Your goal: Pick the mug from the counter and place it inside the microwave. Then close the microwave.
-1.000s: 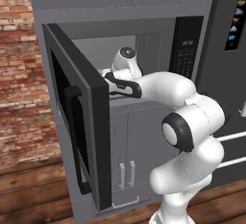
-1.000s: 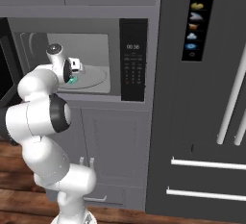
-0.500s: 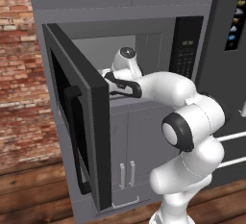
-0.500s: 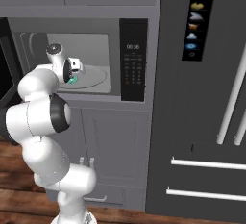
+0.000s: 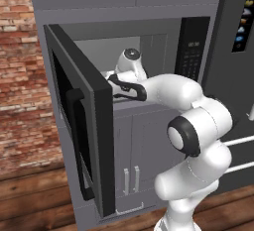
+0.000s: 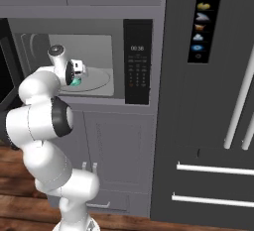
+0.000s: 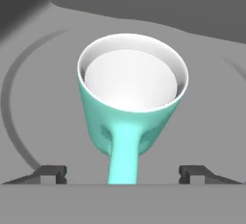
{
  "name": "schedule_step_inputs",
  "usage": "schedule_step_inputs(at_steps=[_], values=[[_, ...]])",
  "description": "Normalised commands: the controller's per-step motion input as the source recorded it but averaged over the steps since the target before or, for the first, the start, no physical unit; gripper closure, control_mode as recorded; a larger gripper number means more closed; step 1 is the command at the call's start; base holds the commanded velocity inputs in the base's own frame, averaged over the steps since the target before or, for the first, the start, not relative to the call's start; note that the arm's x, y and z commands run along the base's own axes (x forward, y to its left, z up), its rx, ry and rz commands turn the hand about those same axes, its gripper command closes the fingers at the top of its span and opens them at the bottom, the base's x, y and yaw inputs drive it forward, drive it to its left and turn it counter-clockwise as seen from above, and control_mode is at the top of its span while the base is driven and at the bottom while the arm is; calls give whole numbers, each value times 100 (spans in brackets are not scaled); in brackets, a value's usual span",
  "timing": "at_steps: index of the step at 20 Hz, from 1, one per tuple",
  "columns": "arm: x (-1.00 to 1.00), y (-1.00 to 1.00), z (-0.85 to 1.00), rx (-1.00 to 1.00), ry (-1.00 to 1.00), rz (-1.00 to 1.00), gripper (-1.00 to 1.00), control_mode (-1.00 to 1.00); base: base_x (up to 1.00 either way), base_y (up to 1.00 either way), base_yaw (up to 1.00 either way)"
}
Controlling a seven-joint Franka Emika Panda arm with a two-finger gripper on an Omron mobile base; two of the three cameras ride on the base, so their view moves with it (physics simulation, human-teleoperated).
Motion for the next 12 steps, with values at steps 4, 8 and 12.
schedule_step_inputs(at_steps=[4,8,12], values=[[-20,-19,0,2,-2,-2,-100,-100,0,0,0],[-48,-32,0,6,-4,-5,-100,-100,0,0,0],[-58,-39,0,8,-1,-7,-100,-100,0,0,0]])
